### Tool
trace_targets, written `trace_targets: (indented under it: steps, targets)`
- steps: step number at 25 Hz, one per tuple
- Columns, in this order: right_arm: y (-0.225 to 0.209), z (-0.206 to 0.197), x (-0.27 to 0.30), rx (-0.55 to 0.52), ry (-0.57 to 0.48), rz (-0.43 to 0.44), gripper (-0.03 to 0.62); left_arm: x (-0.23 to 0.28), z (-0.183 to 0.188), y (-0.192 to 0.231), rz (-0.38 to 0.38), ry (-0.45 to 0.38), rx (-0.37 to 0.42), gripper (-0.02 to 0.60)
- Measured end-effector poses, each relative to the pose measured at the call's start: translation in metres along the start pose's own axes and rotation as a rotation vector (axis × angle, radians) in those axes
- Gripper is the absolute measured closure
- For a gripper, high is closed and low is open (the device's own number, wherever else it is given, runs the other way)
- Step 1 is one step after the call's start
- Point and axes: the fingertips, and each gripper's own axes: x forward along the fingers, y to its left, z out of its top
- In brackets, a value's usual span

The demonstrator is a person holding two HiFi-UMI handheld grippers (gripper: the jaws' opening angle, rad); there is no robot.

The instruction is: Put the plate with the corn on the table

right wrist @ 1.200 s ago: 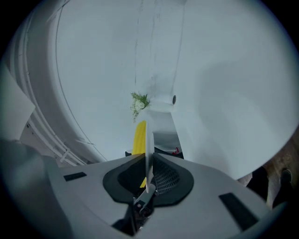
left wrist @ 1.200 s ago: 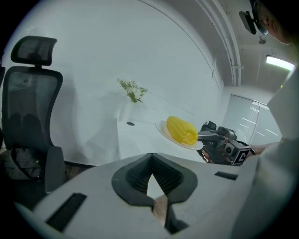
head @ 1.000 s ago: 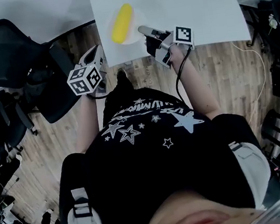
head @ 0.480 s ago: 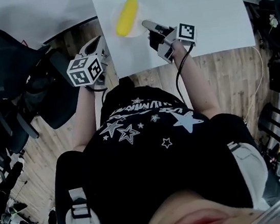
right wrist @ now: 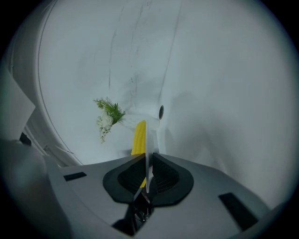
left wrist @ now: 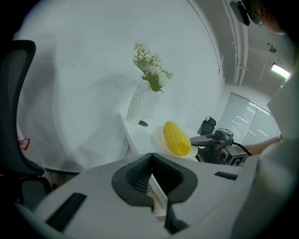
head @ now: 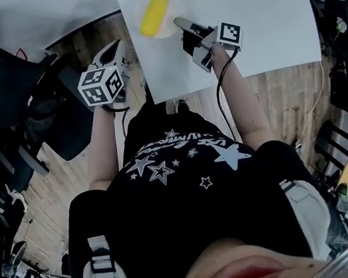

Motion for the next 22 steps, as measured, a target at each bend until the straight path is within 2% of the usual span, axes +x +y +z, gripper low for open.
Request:
trace_targets:
  steps: [4,7,15,22]
  targets:
    - [-0.008,0.003,0.02,0.01,-0.002,-0.005,0.563,0.005,0.0,0.014,0.005,0.005,-0.017,0.574]
    - [-0.019,0.007,0.029,0.032,-0.022,-0.043,0.563,0.009,-0.003,0.019,-0.001,0.02,-0.023,0.575]
    - [-0.026,0.014,0.043,0.065,-0.044,-0.088,0.563,0.017,-0.006,0.013,-0.045,0.05,-0.003,0.575]
    - [-0.033,0.014,0.052,0.111,-0.076,-0.133,0.565,0.013,-0.006,0.02,-0.046,0.039,-0.015,0.574]
